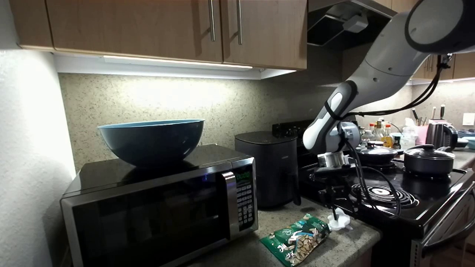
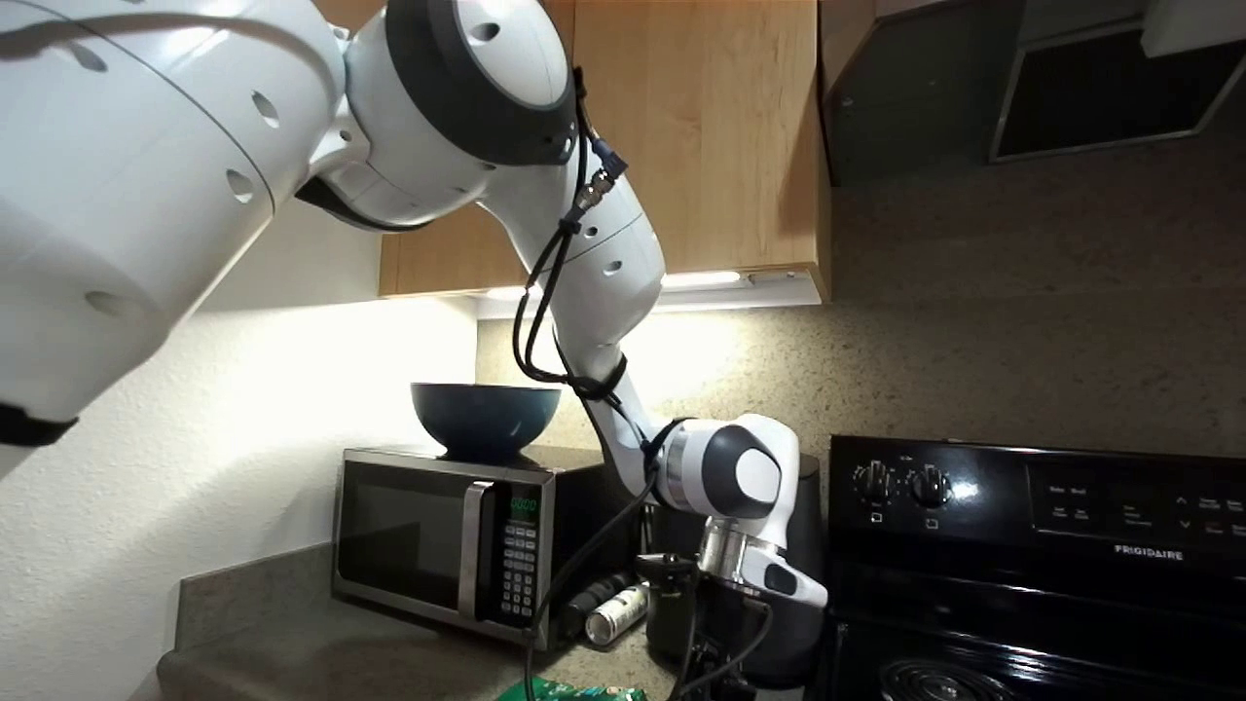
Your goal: Use the tissue to wipe the airfryer
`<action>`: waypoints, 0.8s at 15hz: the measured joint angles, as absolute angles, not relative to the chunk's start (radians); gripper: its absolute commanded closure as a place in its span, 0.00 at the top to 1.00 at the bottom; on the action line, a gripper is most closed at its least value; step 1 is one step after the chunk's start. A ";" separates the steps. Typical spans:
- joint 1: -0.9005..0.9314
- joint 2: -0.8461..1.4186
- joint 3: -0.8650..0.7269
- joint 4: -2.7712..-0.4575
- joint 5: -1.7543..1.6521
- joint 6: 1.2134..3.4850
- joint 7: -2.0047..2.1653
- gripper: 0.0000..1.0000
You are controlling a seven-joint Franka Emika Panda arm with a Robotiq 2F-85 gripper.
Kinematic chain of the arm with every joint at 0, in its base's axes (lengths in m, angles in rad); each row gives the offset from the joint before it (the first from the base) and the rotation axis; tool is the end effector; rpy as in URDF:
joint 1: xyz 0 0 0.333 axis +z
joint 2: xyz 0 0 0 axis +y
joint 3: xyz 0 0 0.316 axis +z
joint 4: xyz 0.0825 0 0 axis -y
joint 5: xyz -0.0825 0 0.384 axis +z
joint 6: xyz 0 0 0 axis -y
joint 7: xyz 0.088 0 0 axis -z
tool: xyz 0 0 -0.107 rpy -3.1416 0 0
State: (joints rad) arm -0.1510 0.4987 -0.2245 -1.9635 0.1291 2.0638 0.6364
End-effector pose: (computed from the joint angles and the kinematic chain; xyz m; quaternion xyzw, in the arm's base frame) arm 0.5335 -0.2022 0.1978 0.8397 -0.5088 -0.1875 0.0296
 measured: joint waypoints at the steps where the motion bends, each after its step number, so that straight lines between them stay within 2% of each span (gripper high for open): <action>1: -0.160 0.515 -0.240 -1.953 0.129 2.064 0.636 0.72; 2: -0.167 0.526 -0.254 -1.946 0.129 2.064 0.636 0.99; 3: -0.174 0.533 -0.265 -1.942 0.129 2.064 0.636 0.67; 5: -0.181 0.535 -0.267 -1.941 0.129 2.064 0.636 0.63; 12: -0.162 0.535 -0.246 -1.940 0.129 2.064 0.636 0.16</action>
State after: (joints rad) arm -0.1617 0.5347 -0.2464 -1.9402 0.1290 2.0636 0.6361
